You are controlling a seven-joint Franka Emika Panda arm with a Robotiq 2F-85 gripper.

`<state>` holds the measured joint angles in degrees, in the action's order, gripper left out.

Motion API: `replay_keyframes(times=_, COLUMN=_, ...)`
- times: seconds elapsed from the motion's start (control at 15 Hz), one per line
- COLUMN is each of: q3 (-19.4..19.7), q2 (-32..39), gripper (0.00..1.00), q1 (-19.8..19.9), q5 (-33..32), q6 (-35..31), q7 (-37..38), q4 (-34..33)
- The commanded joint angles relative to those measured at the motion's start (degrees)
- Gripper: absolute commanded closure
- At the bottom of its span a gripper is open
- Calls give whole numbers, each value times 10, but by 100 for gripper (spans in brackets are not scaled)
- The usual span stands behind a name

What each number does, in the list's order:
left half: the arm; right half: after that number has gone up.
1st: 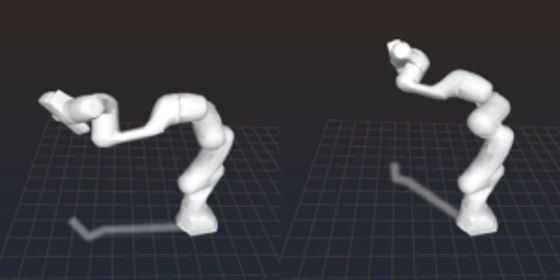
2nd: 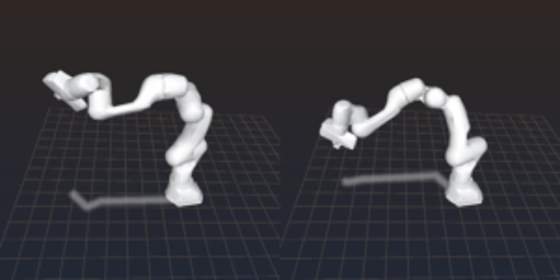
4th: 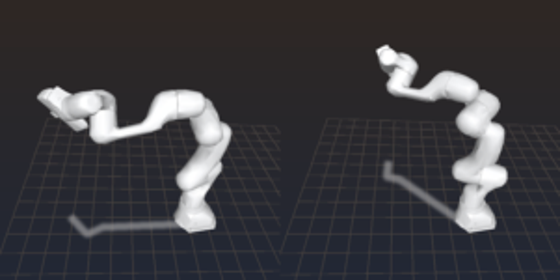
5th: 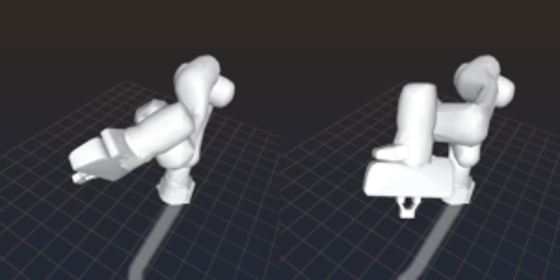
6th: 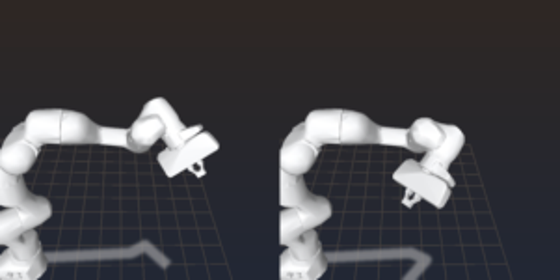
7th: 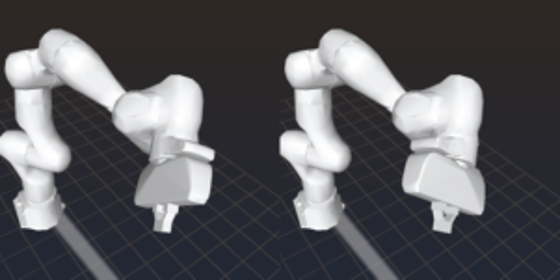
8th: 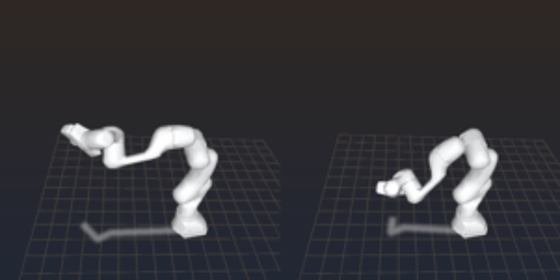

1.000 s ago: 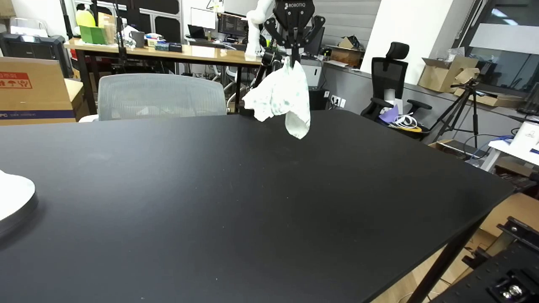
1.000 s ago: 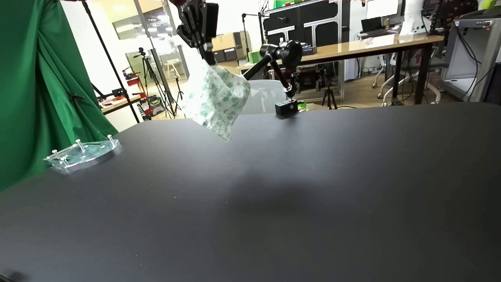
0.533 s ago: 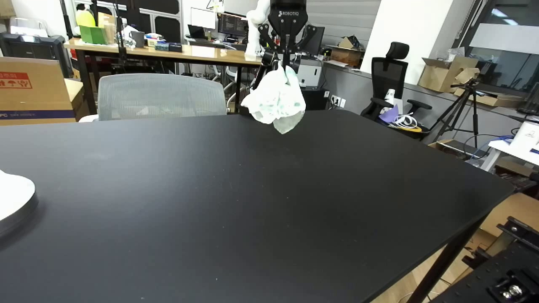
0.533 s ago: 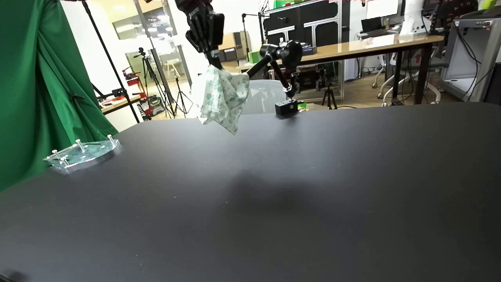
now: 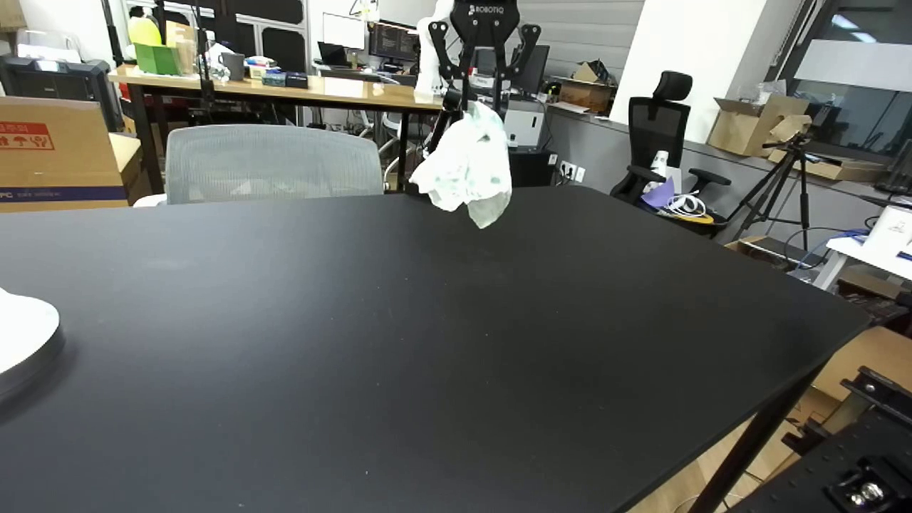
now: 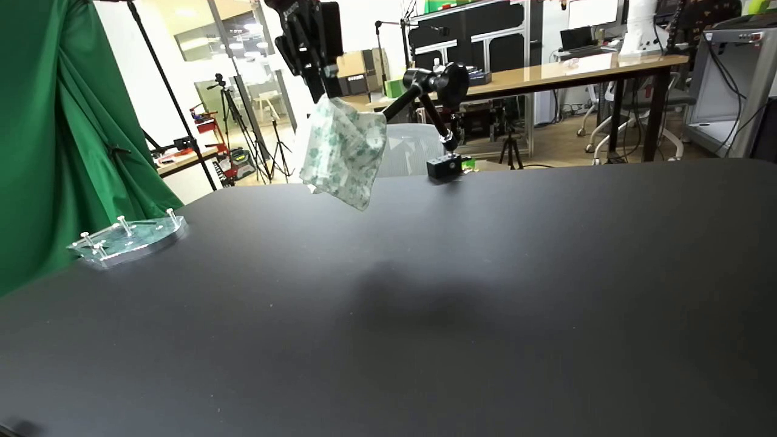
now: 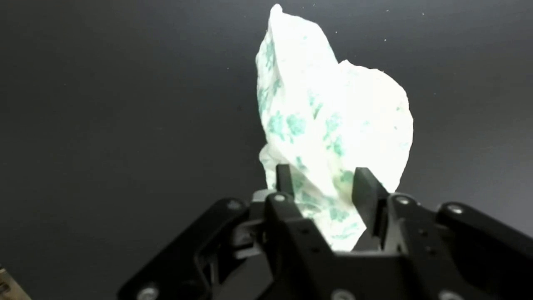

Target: Hang the cloth on the stand

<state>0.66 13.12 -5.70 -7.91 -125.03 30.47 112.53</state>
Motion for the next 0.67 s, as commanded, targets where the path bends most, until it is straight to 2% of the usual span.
replay_keyframes(times=0.0, q3=-2, q2=-42, gripper=26, q1=-6, q5=1, q6=6, q7=11, q4=22)
replay_keyframes(times=0.27, q3=-11, q2=-61, gripper=2, q1=-8, q5=3, q6=13, q7=1, q4=26)
replay_keyframes(times=0.6, q3=-27, q2=-67, gripper=0, q1=-11, q5=1, q6=32, q7=-29, q4=36)
